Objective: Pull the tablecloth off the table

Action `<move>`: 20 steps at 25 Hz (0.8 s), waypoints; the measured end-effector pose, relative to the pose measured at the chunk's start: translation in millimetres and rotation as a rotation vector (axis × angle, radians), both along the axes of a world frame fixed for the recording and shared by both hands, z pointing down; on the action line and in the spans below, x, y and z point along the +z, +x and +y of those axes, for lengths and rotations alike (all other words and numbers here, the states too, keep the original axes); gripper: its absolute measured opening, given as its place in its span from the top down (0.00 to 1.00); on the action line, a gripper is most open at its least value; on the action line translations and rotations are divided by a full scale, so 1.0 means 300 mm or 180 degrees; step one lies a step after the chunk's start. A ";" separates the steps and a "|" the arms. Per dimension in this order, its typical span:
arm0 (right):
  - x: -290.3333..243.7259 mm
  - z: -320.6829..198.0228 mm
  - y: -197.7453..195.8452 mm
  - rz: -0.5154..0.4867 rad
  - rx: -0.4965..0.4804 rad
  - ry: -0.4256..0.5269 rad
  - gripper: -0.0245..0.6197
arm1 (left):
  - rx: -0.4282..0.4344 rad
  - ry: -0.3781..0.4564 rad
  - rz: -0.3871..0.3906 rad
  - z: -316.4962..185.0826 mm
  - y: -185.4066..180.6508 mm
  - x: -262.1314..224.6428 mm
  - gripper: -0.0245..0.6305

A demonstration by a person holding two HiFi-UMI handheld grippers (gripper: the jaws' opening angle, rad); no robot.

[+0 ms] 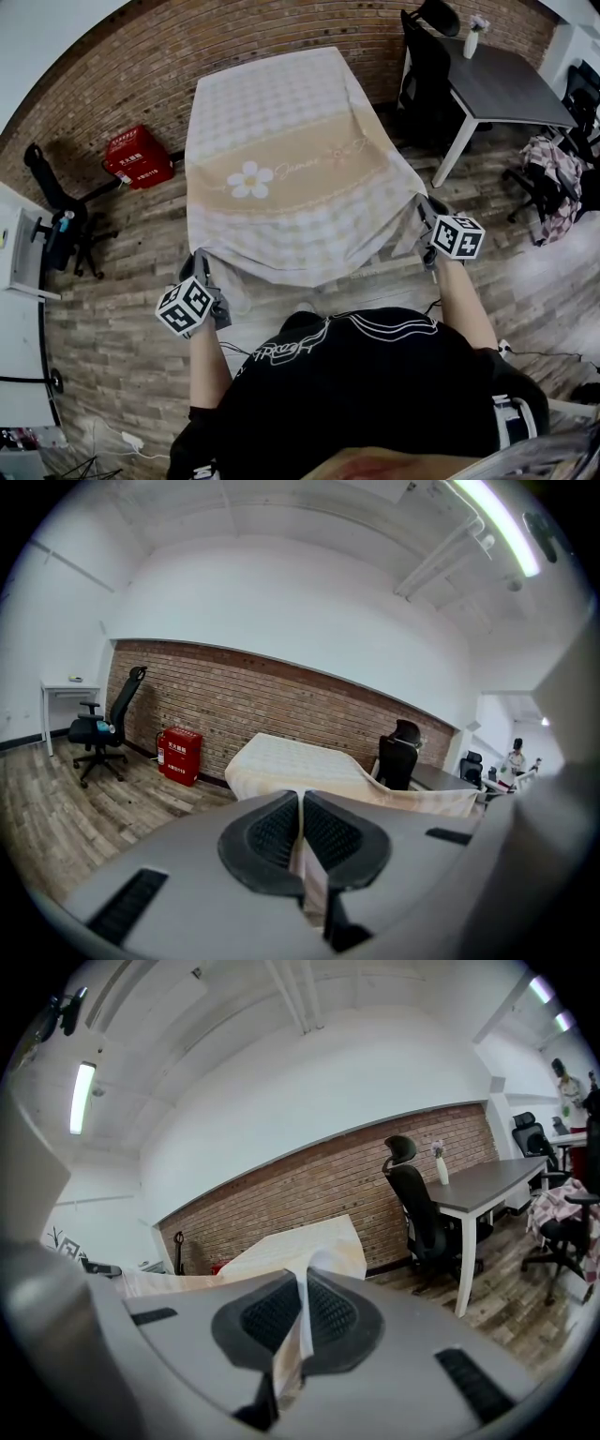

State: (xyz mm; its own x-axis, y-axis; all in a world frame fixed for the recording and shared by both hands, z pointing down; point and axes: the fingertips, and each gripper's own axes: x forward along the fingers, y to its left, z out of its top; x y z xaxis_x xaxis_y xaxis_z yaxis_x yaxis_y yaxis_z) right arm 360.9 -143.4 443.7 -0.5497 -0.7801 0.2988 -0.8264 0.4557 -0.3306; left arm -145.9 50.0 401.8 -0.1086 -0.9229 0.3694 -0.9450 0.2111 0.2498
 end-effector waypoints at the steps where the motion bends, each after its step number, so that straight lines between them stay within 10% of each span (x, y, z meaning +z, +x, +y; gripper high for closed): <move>1: 0.002 0.009 0.009 -0.0002 0.0001 0.0002 0.97 | 0.0003 0.0007 -0.0009 0.010 0.007 -0.003 0.95; 20: 0.038 0.130 -0.005 0.0046 0.0124 -0.0144 0.97 | 0.0176 0.0026 0.0064 0.066 -0.001 -0.014 0.95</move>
State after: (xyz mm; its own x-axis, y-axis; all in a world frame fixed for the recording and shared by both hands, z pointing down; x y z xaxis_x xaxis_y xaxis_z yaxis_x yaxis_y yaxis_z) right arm 359.4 -104.4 455.2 -0.5145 -0.7864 0.3419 -0.8482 0.4079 -0.3380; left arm -146.2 69.8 397.6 -0.0499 -0.9304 0.3633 -0.9500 0.1565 0.2703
